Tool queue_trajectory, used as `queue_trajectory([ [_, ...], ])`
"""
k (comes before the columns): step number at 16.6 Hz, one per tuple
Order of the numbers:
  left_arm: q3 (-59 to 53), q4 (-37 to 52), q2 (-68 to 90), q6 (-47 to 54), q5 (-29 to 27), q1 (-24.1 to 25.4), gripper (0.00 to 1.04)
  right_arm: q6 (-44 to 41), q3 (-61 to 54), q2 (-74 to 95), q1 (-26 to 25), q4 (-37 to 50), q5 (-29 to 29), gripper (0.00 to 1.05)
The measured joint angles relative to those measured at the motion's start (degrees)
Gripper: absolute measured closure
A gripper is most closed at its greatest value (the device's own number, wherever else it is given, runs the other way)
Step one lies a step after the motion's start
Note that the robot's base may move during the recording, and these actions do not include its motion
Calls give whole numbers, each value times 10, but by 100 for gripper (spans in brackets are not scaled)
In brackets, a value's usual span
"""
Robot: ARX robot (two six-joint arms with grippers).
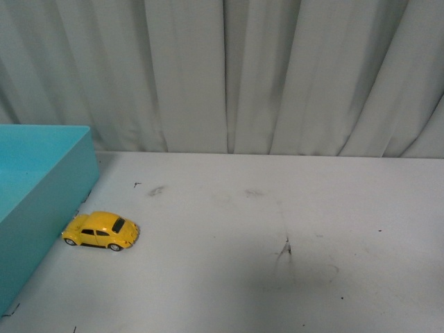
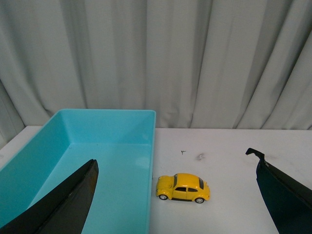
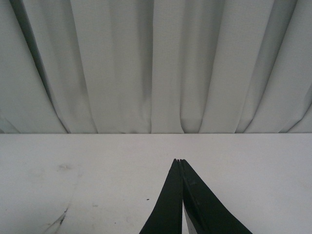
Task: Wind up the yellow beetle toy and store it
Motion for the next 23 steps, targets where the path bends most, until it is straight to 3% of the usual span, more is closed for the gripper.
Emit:
queue_trajectory([
  [13, 0, 0, 0, 0, 0, 0, 7, 0, -23, -330, 0, -291, 0, 103],
  [23, 0, 0, 0, 0, 0, 0, 7, 0, -23, -438, 0, -398, 0, 103],
])
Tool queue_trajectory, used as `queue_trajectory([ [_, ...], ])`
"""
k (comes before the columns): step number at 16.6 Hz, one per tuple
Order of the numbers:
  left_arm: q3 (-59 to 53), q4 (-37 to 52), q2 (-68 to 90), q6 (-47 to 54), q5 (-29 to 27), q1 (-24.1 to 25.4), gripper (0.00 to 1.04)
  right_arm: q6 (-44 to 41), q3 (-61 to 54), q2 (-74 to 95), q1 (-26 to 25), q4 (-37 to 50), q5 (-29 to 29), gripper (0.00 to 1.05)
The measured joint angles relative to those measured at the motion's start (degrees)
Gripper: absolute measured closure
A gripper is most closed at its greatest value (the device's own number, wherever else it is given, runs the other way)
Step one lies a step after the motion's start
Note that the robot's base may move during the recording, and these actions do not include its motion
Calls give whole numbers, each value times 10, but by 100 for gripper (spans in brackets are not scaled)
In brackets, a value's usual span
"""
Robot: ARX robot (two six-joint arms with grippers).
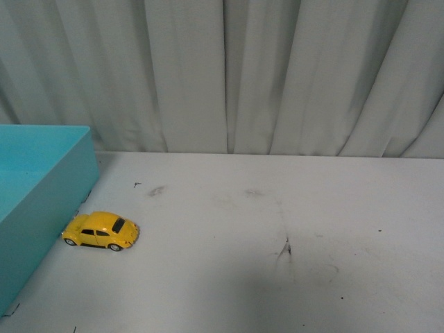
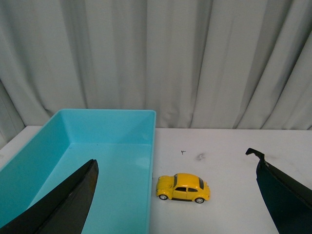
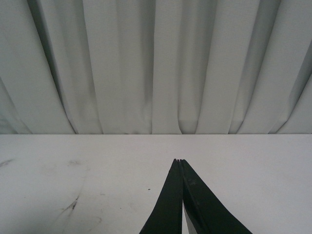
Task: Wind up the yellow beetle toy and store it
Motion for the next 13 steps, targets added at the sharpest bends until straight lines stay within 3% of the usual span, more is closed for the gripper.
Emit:
queue_trajectory([
  [2, 0, 0, 0, 0, 0, 0, 7, 0, 0, -22, 0, -30, 0, 103],
  [3, 0, 0, 0, 0, -1, 0, 7, 0, 0, -84, 0, -112, 1, 103],
  [7, 0, 0, 0, 0, 0, 0, 7, 0, 0, -104, 0, -108, 2, 103],
  [8, 0, 0, 0, 0, 0, 0, 7, 0, 0, -104, 0, -109, 2, 97],
  [13, 0, 0, 0, 0, 0, 0, 7, 0, 0, -104, 0, -108, 2, 34],
])
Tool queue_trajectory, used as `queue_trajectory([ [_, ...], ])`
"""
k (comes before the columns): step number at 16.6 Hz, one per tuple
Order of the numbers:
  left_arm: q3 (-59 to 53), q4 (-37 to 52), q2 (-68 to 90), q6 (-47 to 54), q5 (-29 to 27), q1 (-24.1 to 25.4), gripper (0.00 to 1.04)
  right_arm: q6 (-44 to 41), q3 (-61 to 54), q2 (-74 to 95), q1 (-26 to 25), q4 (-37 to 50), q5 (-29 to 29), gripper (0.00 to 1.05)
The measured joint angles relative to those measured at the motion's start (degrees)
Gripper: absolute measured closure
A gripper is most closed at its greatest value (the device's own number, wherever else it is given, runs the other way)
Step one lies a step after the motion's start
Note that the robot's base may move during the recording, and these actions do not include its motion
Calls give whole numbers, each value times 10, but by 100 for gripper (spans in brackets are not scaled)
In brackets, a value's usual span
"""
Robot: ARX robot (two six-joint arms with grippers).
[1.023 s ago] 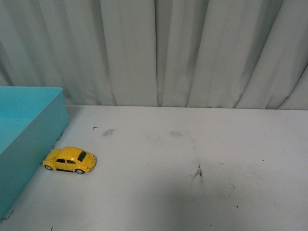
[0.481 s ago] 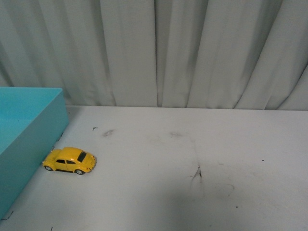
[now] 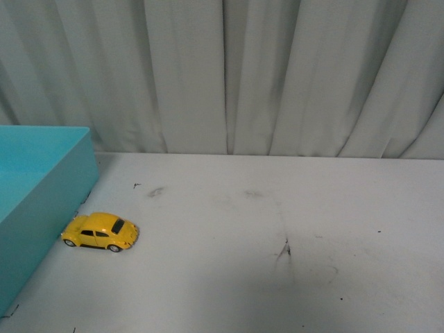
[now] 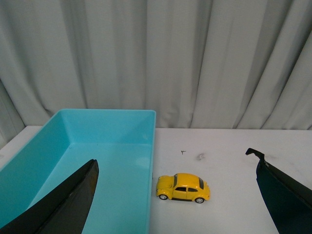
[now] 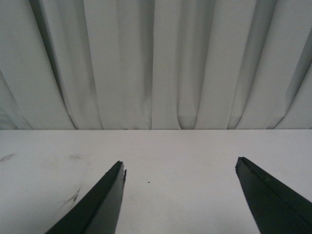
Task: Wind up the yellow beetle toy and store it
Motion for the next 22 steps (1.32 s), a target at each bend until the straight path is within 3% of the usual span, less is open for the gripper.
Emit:
queue_trajectory([
  [2, 0, 0, 0, 0, 0, 0, 7, 0, 0, 0, 0, 0, 0, 12],
  [3, 38, -108, 40, -58, -71, -30, 7, 0, 0, 0, 0, 0, 0, 5],
  [4, 92, -191, 129, -141, -133, -35, 7, 0, 0, 0, 0, 0, -1, 7],
  [5, 119, -182, 178, -217, -139, 8, 7, 0, 0, 0, 0, 1, 0, 6],
  [7, 152, -96, 250, -271, -104, 76, 7, 0, 0, 0, 0, 0, 0, 7],
  [11, 243, 135, 530, -249, 13, 127, 7, 0, 0, 0, 0, 0, 0, 7],
  [15, 309, 201, 660, -221, 29, 124, 7, 0, 0, 0, 0, 0, 0, 7],
  [20, 372, 217, 746, -198, 43, 110, 7, 0, 0, 0, 0, 0, 0, 7],
  [22, 461, 229, 854, -135, 84, 71, 7, 0, 0, 0, 0, 0, 0, 7],
])
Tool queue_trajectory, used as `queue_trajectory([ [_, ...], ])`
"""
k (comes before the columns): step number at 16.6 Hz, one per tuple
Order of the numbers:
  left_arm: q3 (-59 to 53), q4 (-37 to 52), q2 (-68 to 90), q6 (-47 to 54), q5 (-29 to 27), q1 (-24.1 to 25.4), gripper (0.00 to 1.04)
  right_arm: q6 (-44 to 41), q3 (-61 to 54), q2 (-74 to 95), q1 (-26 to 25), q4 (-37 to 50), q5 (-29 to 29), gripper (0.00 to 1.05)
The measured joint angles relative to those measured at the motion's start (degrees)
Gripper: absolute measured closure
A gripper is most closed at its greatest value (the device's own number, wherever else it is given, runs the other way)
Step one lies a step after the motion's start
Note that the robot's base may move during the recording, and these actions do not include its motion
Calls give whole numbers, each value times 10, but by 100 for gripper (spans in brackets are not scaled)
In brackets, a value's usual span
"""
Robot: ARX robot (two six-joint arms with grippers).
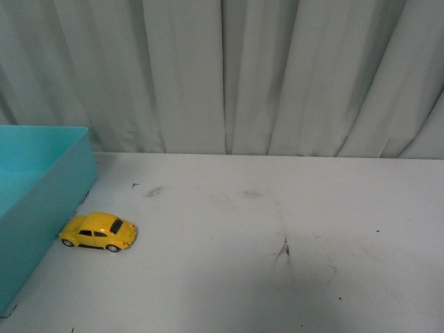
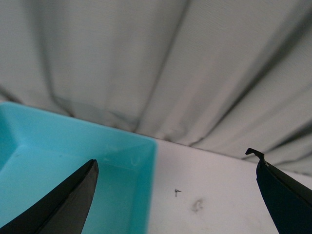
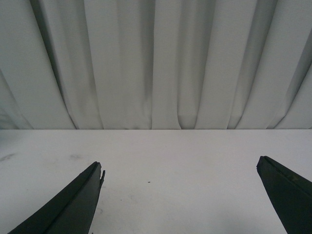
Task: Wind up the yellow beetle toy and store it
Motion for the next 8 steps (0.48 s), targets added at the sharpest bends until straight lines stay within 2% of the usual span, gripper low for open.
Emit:
queue_trajectory([
  [4, 111, -62, 93, 154, 85, -83, 7, 0, 0, 0, 0, 0, 0, 7],
  [8, 152, -204, 125, 353, 170, -153, 7, 0, 0, 0, 0, 0, 0, 7],
])
